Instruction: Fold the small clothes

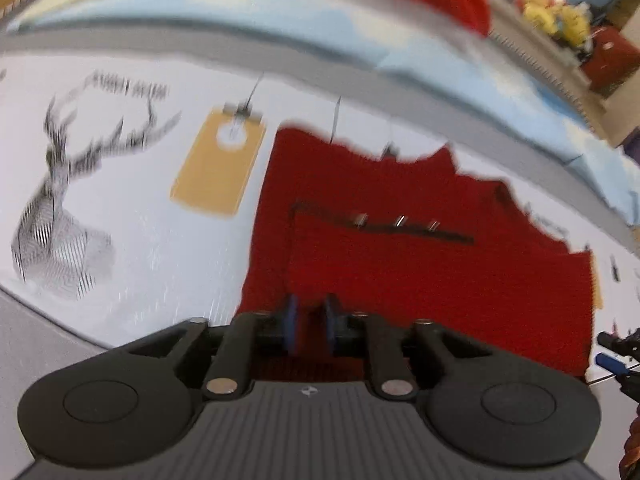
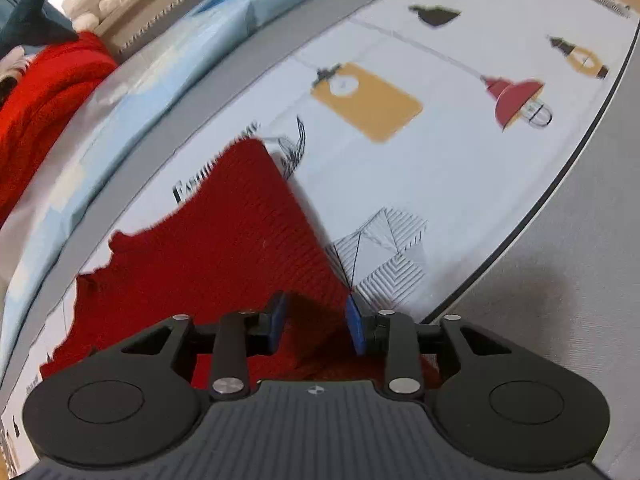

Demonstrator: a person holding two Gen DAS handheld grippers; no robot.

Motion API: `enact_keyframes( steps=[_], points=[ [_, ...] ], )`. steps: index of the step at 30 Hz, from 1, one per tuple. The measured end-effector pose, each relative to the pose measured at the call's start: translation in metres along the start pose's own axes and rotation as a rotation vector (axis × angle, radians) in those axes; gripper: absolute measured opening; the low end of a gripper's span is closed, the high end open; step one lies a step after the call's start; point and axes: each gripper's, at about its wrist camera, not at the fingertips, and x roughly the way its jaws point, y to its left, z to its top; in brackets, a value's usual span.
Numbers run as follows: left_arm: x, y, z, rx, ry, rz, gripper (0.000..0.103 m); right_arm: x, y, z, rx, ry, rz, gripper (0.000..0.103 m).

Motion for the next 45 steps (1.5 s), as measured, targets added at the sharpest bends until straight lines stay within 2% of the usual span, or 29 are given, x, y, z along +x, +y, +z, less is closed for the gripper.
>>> enact_keyframes(
  steps=[2, 3, 6, 8, 10, 16, 18, 20, 23, 26, 28, 31, 33, 36, 40, 43, 45],
  points=[
    [-0.006, 0.000, 0.004, -0.005, -0.005, 0.013, 0.028, -0.002, 0.000, 0.002, -0.013, 0.000, 0.031, 0.041],
    [-0.009, 0.002, 0.005, -0.020, -0.004, 0.021, 0.028, 0.001, -0.003, 0.003, -0.003, 0.030, 0.041, 0.042],
    [-0.025, 0.004, 0.010, -0.031, -0.022, 0.016, 0.028, 0.011, -0.017, 0.005, 0.030, 0.103, -0.027, 0.043],
    [-0.043, 0.003, 0.012, -0.010, -0.061, 0.001, 0.028, 0.001, -0.025, 0.008, 0.062, 0.075, -0.062, 0.044],
    [-0.062, 0.002, 0.012, 0.016, -0.108, -0.012, 0.028, -0.020, -0.024, 0.013, 0.052, 0.025, -0.028, 0.043],
    [-0.114, 0.002, -0.002, 0.110, -0.247, -0.006, 0.028, -0.090, -0.005, 0.013, -0.095, -0.126, 0.088, 0.043],
    [-0.135, 0.004, -0.013, 0.144, -0.298, -0.009, 0.028, -0.121, 0.000, 0.009, -0.148, -0.186, 0.110, 0.043],
    [-0.159, 0.008, -0.026, 0.180, -0.327, -0.008, 0.028, -0.159, 0.002, 0.006, -0.188, -0.246, 0.169, 0.044],
    [-0.194, 0.018, -0.045, 0.211, -0.328, -0.028, 0.028, -0.217, -0.001, -0.007, -0.255, -0.316, 0.236, 0.046],
    [-0.233, 0.029, -0.074, 0.239, -0.324, -0.063, 0.028, -0.265, -0.018, -0.027, -0.325, -0.334, 0.315, 0.049],
    [-0.254, 0.037, -0.102, 0.259, -0.316, -0.076, 0.028, -0.289, -0.038, -0.045, -0.367, -0.336, 0.333, 0.049],
    [-0.273, 0.049, -0.149, 0.273, -0.290, -0.087, 0.028, -0.308, -0.077, -0.079, -0.372, -0.322, 0.314, 0.049],
    [-0.276, 0.057, -0.180, 0.266, -0.257, -0.088, 0.028, -0.307, -0.107, -0.099, -0.343, -0.284, 0.291, 0.049],
    [-0.269, 0.070, -0.215, 0.205, -0.191, -0.080, 0.028, -0.295, -0.144, -0.127, -0.296, -0.239, 0.240, 0.049],
    [-0.259, 0.085, -0.243, 0.128, -0.121, -0.086, 0.028, -0.264, -0.178, -0.158, -0.251, -0.168, 0.203, 0.049],
    [-0.242, 0.098, -0.259, 0.090, -0.093, -0.089, 0.028, -0.235, -0.193, -0.173, -0.233, -0.062, 0.168, 0.049],
    [-0.223, 0.108, -0.270, 0.058, -0.070, -0.097, 0.028, -0.222, -0.197, -0.173, -0.193, -0.002, 0.182, 0.049]
  ],
)
